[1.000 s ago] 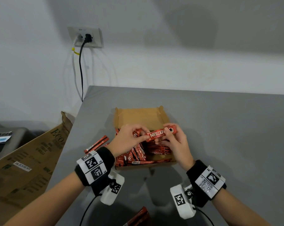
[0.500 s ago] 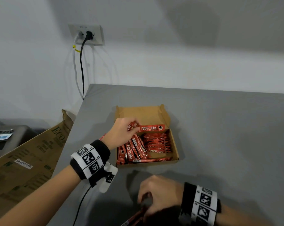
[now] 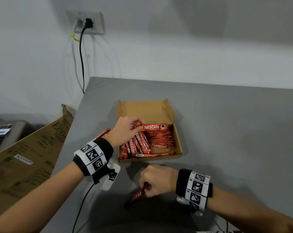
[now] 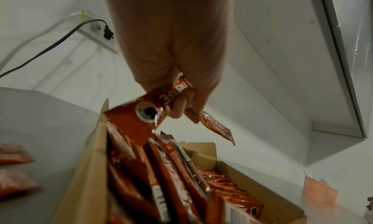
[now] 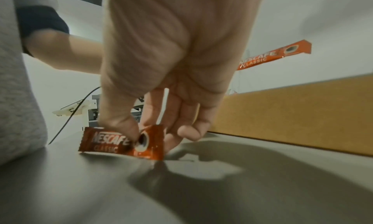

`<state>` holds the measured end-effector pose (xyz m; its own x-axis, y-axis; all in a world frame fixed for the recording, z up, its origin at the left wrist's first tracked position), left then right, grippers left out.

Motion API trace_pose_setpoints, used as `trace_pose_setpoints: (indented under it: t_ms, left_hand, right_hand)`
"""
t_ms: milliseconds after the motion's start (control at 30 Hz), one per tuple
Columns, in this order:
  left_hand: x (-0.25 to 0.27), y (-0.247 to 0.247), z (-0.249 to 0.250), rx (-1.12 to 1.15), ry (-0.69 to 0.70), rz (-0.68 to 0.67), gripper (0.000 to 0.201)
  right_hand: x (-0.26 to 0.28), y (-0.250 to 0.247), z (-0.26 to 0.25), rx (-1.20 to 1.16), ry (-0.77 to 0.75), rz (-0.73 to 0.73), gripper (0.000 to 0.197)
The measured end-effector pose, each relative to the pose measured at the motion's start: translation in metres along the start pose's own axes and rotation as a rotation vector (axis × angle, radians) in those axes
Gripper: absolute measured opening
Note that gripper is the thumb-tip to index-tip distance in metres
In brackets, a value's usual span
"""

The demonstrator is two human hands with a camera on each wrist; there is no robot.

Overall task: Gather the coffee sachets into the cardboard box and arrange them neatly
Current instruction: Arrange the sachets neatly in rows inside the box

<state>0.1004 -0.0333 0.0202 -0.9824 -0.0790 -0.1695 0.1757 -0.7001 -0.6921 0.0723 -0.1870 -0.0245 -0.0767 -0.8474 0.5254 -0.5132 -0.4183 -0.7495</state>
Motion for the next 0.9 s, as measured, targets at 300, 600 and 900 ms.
trace_pose_setpoints:
  t_ms: [300, 600, 900]
  left_hand:
    - [0.008, -0.006, -0.001, 0.033, -0.002, 0.015, 0.008]
    - [0.009, -0.006, 0.014, 0.308, -0.012, 0.075, 0.013]
    - [0.010, -0.005, 0.011, 0.320, 0.005, 0.044, 0.021]
  right_hand:
    - [0.036, -0.066, 0.055, -0.571, 0.131, 0.672, 0.018]
    - [0.043, -0.080, 0.071, -0.662, 0.193, 0.957, 0.020]
    - [0.041, -0.079, 0.072, -0.755, 0.280, 1.098, 0.029]
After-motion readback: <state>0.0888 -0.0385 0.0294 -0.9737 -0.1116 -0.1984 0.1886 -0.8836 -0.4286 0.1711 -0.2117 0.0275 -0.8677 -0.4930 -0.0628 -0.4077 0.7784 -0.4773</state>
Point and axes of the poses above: each hand's wrist, its own x-axis away from the middle knuckle, its own y-axis out of the palm, z = x × y, the point moved 4 cm from there along -x, towards the middle knuckle, and after that the axes turned 11 degrees about y, right-handed, at the moved point
